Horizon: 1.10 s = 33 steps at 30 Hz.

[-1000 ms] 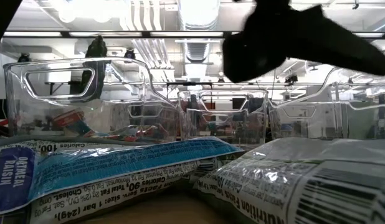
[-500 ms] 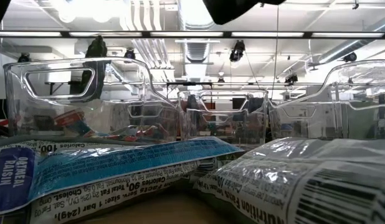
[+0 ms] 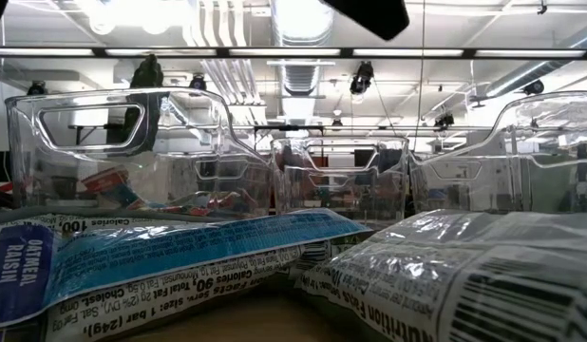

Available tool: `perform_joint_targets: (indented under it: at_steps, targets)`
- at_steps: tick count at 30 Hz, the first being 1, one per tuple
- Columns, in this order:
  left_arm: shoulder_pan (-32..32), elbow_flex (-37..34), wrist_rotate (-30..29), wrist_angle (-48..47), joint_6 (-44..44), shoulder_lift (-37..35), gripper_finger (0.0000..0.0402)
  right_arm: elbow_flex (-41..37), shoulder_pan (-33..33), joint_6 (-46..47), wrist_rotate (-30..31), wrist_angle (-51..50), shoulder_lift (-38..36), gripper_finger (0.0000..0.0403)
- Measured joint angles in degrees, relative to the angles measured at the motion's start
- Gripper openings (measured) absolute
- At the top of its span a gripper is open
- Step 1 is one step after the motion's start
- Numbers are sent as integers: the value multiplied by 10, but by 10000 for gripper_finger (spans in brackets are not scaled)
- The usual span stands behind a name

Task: Pick and place Granola Bars by type
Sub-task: Put the blue granola bar into the top transparent bin

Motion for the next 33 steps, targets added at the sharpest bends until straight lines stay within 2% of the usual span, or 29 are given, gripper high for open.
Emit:
perform_joint_targets:
  at_steps: [8, 14, 23, 33]
  targets:
    - [16, 0, -20, 39, -99, 3, 192, 0, 0, 6, 5, 0, 0, 127]
    - [32, -3, -32, 77, -316, 17, 192, 0, 0, 5, 30, -2, 0, 127]
    - [36, -11, -48, 145, -470, 59, 192, 0, 0, 1, 61, -16, 0, 127]
    - [39, -10, -53, 186, -504, 95, 192, 0, 0, 0, 74, -21, 0, 127]
